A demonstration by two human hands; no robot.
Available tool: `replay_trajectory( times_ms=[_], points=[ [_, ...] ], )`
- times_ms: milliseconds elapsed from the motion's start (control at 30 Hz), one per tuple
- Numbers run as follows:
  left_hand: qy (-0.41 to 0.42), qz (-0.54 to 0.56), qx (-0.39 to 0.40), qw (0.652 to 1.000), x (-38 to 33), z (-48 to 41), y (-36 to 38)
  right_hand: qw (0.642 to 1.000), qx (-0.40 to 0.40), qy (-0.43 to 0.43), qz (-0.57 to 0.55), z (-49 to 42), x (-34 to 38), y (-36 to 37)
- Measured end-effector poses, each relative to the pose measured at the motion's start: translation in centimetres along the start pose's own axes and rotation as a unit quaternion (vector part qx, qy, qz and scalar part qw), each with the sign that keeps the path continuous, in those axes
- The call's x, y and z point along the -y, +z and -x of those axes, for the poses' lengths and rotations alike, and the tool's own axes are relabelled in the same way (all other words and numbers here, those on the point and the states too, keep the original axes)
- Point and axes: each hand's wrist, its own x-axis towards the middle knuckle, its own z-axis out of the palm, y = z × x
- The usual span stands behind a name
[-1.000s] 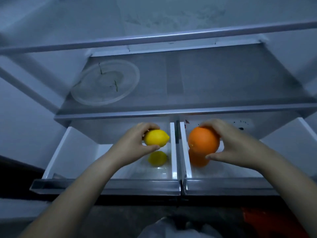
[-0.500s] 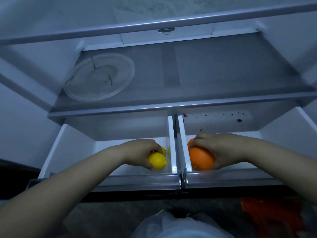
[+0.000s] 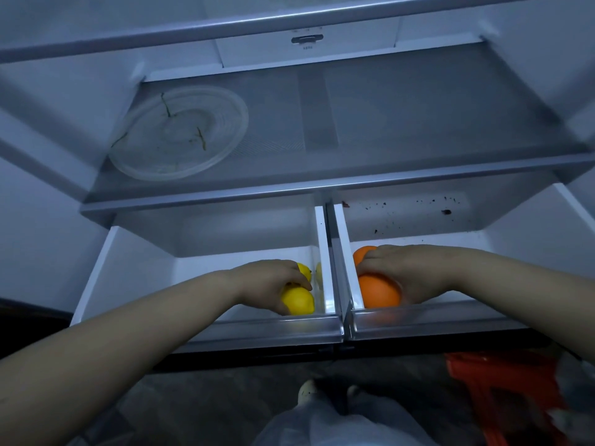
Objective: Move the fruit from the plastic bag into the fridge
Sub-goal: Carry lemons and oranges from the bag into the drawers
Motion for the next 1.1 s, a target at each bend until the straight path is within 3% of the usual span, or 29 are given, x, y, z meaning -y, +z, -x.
replay_trajectory(
  times_ms=[400,500,1100],
  points=[
    [-0.027,0.056,-0.043,0.997,0.7,-0.1,-0.2,0.999,0.036,-0.001,-0.03,-0.1,0.7,-1.3],
    [-0.045,0.063,-0.053,0.996,0.9,-0.1,-0.3,0.998,0.056,0.013,0.008,-0.3,-0.3,-1.0],
    [-0.117,0.081,-0.047,0.989,1.7,-1.0,0.8,0.998,-0.037,0.028,0.034,-2.3,-2.0,1.1]
  ],
)
